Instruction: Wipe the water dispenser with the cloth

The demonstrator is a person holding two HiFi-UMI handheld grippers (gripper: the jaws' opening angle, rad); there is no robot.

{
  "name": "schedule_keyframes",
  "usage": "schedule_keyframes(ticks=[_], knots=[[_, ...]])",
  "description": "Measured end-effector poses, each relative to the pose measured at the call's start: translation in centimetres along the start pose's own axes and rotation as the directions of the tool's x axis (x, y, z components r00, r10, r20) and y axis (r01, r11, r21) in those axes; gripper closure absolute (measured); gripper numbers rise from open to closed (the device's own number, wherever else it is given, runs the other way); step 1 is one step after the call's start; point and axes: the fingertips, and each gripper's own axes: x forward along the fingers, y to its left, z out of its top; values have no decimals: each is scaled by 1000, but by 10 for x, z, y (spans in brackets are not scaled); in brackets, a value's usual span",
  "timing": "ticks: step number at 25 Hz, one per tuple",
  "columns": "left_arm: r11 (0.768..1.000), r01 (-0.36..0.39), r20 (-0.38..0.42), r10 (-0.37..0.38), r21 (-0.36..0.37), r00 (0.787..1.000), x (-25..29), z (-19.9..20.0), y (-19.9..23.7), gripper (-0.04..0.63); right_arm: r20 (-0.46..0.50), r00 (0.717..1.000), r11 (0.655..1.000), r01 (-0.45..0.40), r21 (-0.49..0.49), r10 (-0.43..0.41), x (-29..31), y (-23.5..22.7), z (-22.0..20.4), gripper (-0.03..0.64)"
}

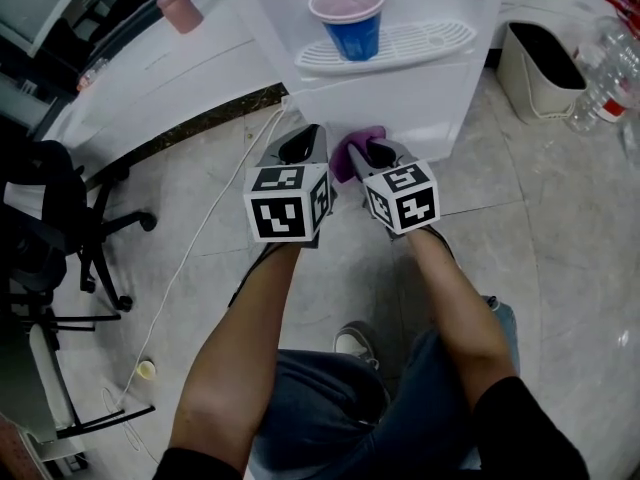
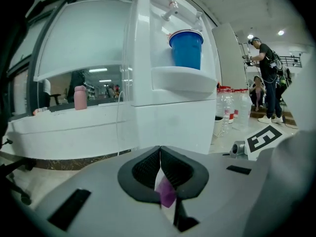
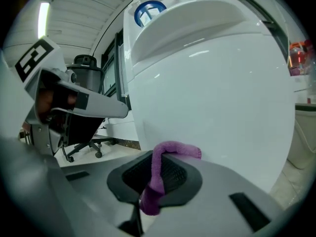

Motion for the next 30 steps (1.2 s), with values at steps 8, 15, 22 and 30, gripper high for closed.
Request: schedule_keyframes(ticks=[8,15,22,30], knots=[[999,47,32,-48,6,998,10,18,-32,569,0,997,997,75,2,-75,-31,-41,3,584],[997,79,51,-80,18,995,14,27,-53,569,18,988,988,154,33,-154,-59,-81,10,584],[995,97,61,-98,19,993,18,32,-63,569,14,970,968,243,61,-244,-88,-129,9,584],[993,116,63,-117,25,991,23,36,-78,569,9,947,942,319,105,-321,-115,-165,4,584]])
